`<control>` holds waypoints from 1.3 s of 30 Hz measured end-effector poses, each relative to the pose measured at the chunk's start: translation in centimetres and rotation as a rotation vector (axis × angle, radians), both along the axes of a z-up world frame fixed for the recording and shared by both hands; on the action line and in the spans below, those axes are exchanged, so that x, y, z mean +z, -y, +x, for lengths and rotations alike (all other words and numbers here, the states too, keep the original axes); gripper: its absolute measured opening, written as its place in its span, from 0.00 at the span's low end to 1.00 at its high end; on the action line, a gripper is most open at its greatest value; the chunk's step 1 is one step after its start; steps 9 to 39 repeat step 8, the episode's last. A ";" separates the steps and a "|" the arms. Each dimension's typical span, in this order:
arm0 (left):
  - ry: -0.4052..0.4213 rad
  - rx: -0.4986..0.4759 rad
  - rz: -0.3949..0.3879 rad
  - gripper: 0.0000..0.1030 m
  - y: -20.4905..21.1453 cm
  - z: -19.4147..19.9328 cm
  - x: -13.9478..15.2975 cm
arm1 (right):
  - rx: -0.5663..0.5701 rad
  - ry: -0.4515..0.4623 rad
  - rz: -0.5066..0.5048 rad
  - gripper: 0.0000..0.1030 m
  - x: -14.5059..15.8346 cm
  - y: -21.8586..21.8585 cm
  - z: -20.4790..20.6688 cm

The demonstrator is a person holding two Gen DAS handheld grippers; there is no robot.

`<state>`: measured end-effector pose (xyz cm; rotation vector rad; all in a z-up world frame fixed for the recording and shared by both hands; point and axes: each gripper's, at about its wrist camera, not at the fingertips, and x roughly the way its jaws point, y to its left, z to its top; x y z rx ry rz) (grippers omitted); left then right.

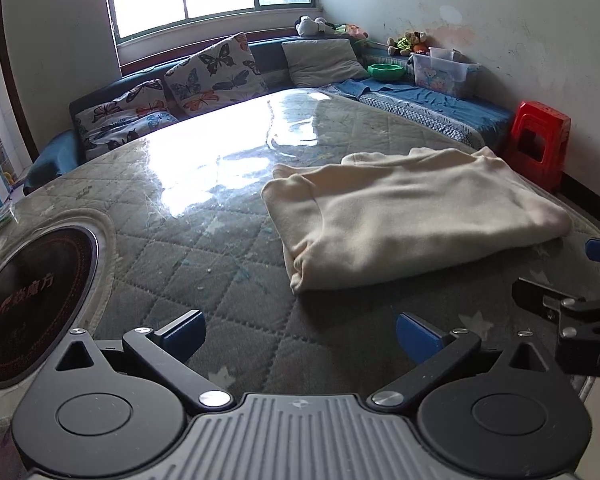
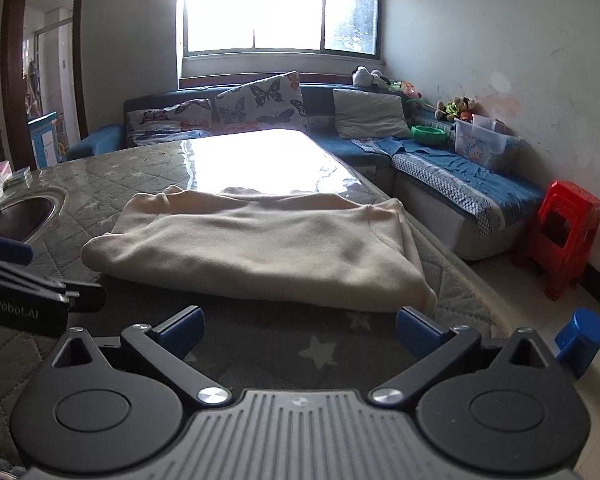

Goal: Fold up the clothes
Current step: 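Lay the folded shirt down and open both grippers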

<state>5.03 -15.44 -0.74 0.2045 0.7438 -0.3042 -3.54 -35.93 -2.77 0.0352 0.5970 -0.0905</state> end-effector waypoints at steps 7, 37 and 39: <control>-0.028 0.018 -0.027 1.00 -0.7 -1.0 -0.6 | -0.015 -0.016 0.019 1.00 -0.4 -0.1 -0.6; -0.031 0.020 -0.031 1.00 -0.7 -1.1 -0.7 | -0.014 -0.016 0.018 1.00 -0.4 -0.2 -0.6; -0.031 0.020 -0.031 1.00 -0.7 -1.1 -0.7 | -0.014 -0.016 0.018 1.00 -0.4 -0.2 -0.6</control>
